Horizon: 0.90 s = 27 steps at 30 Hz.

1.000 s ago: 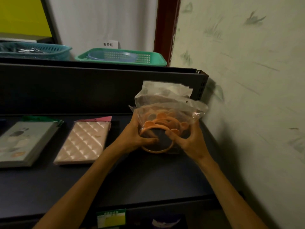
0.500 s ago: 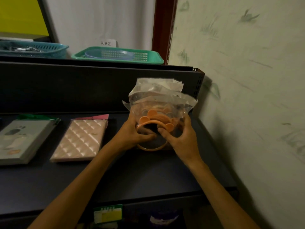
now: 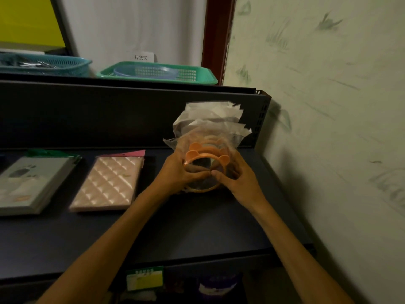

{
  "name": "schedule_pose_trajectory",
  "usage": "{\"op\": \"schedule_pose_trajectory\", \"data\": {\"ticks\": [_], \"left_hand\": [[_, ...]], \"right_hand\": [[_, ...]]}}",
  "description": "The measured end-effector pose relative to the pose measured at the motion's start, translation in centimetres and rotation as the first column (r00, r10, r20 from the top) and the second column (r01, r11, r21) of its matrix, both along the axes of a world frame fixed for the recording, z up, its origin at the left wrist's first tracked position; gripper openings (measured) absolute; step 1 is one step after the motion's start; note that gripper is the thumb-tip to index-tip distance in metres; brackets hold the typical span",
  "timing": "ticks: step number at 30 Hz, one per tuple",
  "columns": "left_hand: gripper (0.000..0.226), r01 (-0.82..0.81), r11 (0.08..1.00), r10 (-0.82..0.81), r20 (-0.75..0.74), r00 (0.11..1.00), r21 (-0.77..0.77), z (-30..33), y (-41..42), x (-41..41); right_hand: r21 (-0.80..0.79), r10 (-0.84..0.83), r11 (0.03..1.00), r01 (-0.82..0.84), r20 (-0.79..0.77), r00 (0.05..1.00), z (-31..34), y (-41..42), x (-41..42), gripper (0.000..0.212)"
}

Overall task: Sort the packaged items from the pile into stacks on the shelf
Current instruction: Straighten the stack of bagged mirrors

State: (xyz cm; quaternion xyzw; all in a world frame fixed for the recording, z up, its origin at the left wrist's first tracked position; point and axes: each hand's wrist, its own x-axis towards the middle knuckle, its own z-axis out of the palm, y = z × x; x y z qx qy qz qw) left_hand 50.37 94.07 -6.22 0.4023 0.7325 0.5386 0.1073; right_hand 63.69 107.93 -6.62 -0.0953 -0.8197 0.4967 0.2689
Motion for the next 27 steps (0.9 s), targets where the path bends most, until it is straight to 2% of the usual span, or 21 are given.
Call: {"op": "schedule_pose_trajectory", "data": {"ticks": [7, 9, 11, 12, 13, 15, 21, 24, 27], "left_hand": [[0.108, 0.001, 0.997, -0.002, -0.01, 1.0, -0.075, -0.7, 0.1, -1.0], [0.112, 0.038, 0.997, -0.033, 0.072, 0.997, -0.072, -0.7, -0.2, -1.4], [0.106, 0.084, 0.995, -0.076, 0.149, 0.986, -0.049, -0.8, -0.2, -1.8], [0.104, 0.09, 0.995, -0.082, 0.155, 0.985, -0.044, -0.9, -0.2, -1.9], [0.105, 0.09, 0.995, -0.082, 0.147, 0.986, -0.048, -1.0, -0.1, -1.9], [0.112, 0.085, 0.995, -0.076, 0.137, 0.988, -0.06, -1.0, 0.0, -1.9], [0.112, 0.083, 0.994, -0.075, 0.109, 0.991, -0.07, -1.8, -0.3, -3.0], [0.109, 0.089, 0.995, -0.082, 0.129, 0.988, -0.047, -1.8, -0.4, -2.8], [0.108, 0.111, 0.994, -0.108, 0.126, 0.986, -0.019, -1.7, -0.3, -2.5]], "right_hand": [[0.003, 0.0, 1.0, 0.0, 0.036, 0.999, -0.5, 0.8, -0.3, 0.07], [-0.009, -0.005, 1.0, 0.005, 0.046, 0.999, -0.6, 1.3, -0.6, 0.084], [-0.1, 0.011, 0.995, -0.004, 0.074, 0.997, -0.4, 2.0, -1.1, 0.107], [-0.147, 0.039, 0.989, -0.026, 0.092, 0.995, -0.2, 2.3, -1.5, 0.111], [-0.16, 0.077, 0.985, -0.059, 0.112, 0.991, 0.1, 2.4, -1.8, 0.108], [-0.124, 0.153, 0.983, -0.137, 0.134, 0.979, 0.5, 2.2, -2.5, 0.089], [-0.087, 0.109, 0.99, -0.109, -0.004, 0.994, 0.2, 0.7, -3.1, 0.056], [-0.098, 0.138, 0.986, -0.135, 0.028, 0.99, 0.3, 0.9, -3.3, 0.058], [-0.102, 0.138, 0.986, -0.129, 0.076, 0.988, 0.4, 1.4, -3.5, 0.077]]}}
